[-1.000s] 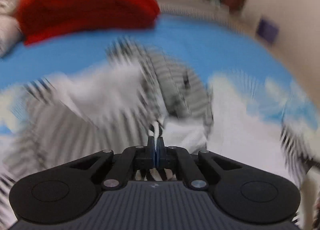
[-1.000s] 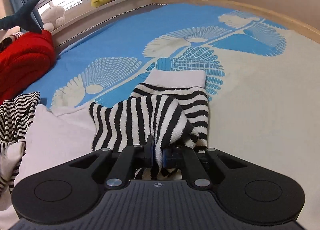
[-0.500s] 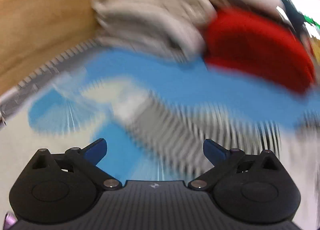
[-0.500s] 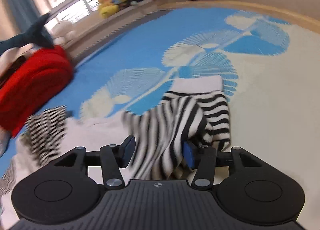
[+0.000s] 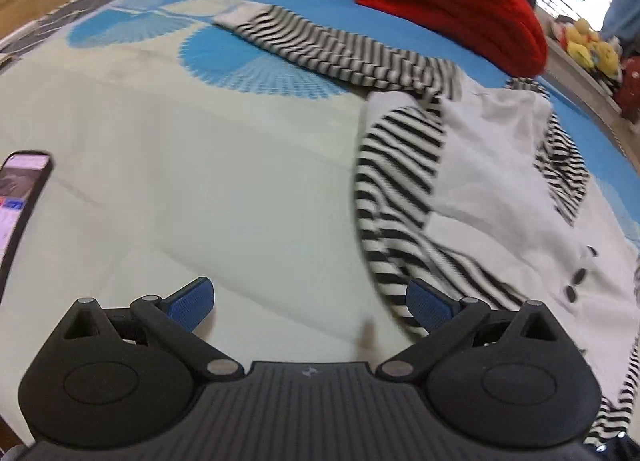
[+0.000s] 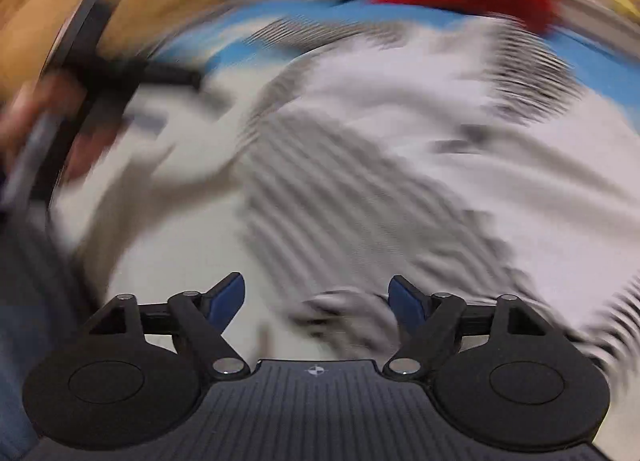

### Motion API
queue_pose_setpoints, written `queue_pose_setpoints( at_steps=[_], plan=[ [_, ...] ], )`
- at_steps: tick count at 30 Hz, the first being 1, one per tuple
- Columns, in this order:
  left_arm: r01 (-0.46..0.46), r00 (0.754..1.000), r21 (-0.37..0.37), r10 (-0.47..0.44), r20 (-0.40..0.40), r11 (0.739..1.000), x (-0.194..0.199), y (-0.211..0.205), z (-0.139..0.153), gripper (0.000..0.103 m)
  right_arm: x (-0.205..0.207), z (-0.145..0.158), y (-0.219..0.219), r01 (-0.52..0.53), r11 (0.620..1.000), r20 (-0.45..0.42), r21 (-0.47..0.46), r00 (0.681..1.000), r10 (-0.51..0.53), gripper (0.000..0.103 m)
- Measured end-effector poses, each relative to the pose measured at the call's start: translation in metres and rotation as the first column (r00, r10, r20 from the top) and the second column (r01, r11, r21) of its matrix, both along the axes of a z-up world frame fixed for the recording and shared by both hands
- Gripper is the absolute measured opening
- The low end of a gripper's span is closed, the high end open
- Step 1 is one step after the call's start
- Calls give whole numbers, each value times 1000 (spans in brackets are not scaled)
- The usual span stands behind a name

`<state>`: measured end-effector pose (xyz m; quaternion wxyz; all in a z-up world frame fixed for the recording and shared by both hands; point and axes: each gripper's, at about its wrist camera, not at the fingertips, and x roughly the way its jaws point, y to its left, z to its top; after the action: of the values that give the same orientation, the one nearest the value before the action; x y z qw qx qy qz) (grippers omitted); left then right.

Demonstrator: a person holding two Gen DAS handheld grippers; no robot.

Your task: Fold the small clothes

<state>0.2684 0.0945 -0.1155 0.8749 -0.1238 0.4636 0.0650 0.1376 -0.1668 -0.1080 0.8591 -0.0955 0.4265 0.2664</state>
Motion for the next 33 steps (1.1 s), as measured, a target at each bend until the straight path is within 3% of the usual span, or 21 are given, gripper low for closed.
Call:
queue_pose_setpoints(
  at_steps=[1,2,3,4,6,8,9,10,11,12,13,14,15,18,21,24,26,28,29,31,33],
  plan=[
    [-7,1000,11,7,-12,1000,2,3,-3,102,0,-9,14,-32,998,30,-47,999,33,81],
    [-16,999,15,16,-30,1000,7,5,-5,102,2,-17,23,-62,995,56,-84,996,67,59],
    [-25,999,0,25,-38,1000,15,6,-8,102,5,-21,27,-93,991,52,-94,994,98,12],
    [-37,999,-23,36,-37,999,18,8,-7,102,13,-16,28,-111,990,44,-83,992,115,4],
    [-54,998,-59,53,-28,997,27,9,-8,102,39,10,15,-77,996,80,-55,993,81,3],
    [-36,999,-59,35,-15,998,35,5,-4,102,81,48,-26,135,988,212,77,966,-149,2],
    [-17,1000,-47,17,-6,999,39,0,-2,102,106,64,-61,334,923,225,189,900,-372,2],
    [1,1000,-36,0,4,999,42,-4,0,102,126,71,-96,523,801,182,291,792,-583,3],
    [18,1000,-24,-17,11,1000,44,-9,1,102,142,72,-139,717,597,120,360,599,-792,11],
    [32,999,-14,-32,14,999,46,-14,2,102,146,68,-167,814,451,94,367,450,-888,30],
    [48,999,-12,-48,18,999,48,-18,2,102,145,63,-186,844,392,57,367,400,-915,41],
    [71,997,-14,-71,26,997,48,-23,3,102,140,58,-198,834,393,17,386,420,-907,55],
    [95,995,-15,-95,32,995,48,-28,4,102,132,48,-207,813,414,-34,410,468,-883,56],
    [186,980,4,-186,67,983,47,-48,8,102,123,45,-213,845,410,-108,343,469,-876,57],
    [289,948,21,-290,130,957,43,-71,14,102,98,61,-204,811,453,-135,371,529,-838,56],
    [357,916,97,-368,156,929,52,-95,17,102,69,71,-187,794,492,-163,358,572,-804,58],
    [365,909,151,-387,155,919,72,-111,15,102,47,69,-175,780,510,-151,364,589,-794,60],
    [399,903,175,-419,97,900,102,-126,4,101,30,59,-169,786,504,-147,358,580,-801,62],
    [419,899,181,-435,60,890,116,-133,-3,97,27,54,-167,794,500,-154,346,574,-804,62],
    [447,890,186,-456,7,875,143,-147,-13,72,33,46,-170,792,517,-182,324,589,-788,62],
    [443,892,153,-452,28,883,163,-149,-13,56,38,46,-175,787,527,-184,322,598,-780,62]
  ],
)
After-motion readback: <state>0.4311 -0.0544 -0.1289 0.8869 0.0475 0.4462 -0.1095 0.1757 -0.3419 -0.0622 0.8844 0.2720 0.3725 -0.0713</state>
